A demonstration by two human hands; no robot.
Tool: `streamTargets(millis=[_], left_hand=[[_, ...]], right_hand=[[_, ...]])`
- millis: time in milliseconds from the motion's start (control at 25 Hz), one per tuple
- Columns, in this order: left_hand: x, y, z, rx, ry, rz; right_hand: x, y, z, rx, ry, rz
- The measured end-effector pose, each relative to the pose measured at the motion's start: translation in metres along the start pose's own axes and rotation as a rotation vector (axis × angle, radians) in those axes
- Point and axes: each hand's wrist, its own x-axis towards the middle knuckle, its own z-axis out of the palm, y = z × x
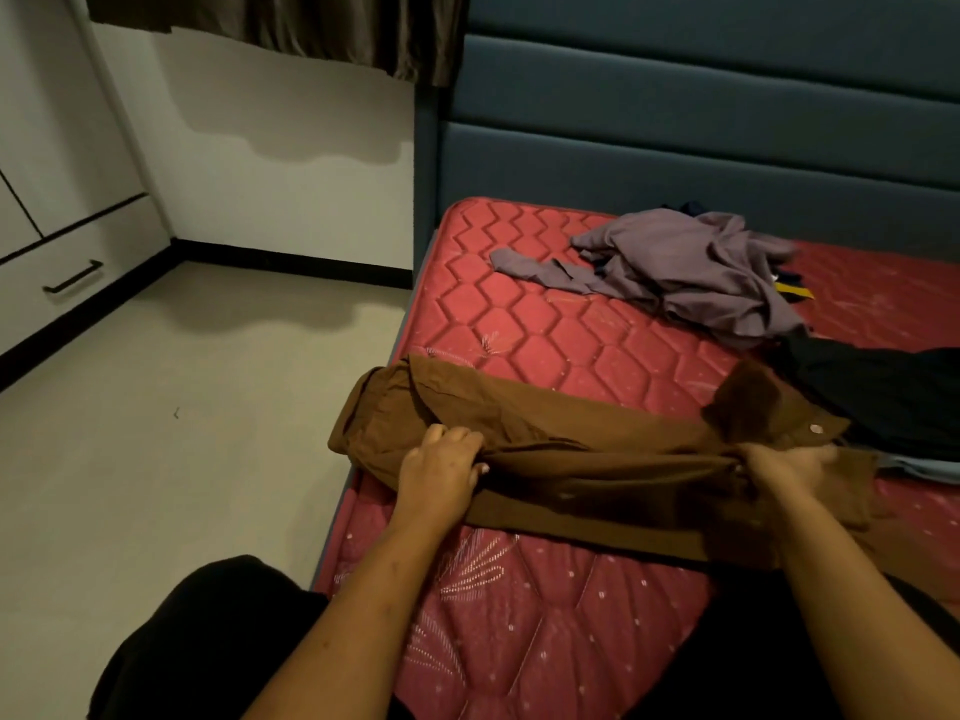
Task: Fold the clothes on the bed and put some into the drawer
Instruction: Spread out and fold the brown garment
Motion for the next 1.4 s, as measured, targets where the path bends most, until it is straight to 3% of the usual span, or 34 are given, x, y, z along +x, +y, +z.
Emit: streamTargets(millis=[120, 320, 480, 520, 720, 880, 1000, 1080, 1200, 1400], left_hand=[[0.008, 0.000, 0.004, -0.129, 0.011, -0.048], [0.026, -0.021, 0.000, -0.340, 0.079, -0.128], [0.025, -0.008, -0.001, -0.229, 0.072, -0.069], [0.021, -0.003, 0.001, -0.201, 0.054, -0.036], [0.012, 0.008, 0.004, -0.163, 0.027, -0.013], [0.016, 0.014, 0.002, -0.168, 0.034, -0.059], [0.033, 0.021, -0.005, -0.170, 0.015, -0.059], [0.049, 0.026, -0.015, -0.188, 0.006, -0.073], [0.080, 0.036, -0.024, -0.183, -0.028, -0.063], [0.124, 0.074, 0.004, -0.111, 0.046, -0.105]], right_hand=[[0.015, -0.004, -0.008, -0.189, 0.014, -0.107], [0.038, -0.023, -0.012, -0.488, -0.194, -0.282], [0.067, -0.018, -0.038, -1.064, -0.366, -0.154], [0.072, -0.014, -0.041, -1.095, -0.373, -0.139], [0.097, -0.011, -0.036, -0.996, -0.336, -0.267], [0.121, 0.006, -0.020, -0.985, -0.508, -0.146], [0.223, 0.050, 0.001, -1.078, -0.584, -0.110], [0.191, 0.035, -0.020, -1.072, -0.551, -0.093], [0.134, 0.000, -0.063, -0.708, -0.398, -0.170], [0.144, -0.011, -0.067, -0.692, -0.103, -0.143]])
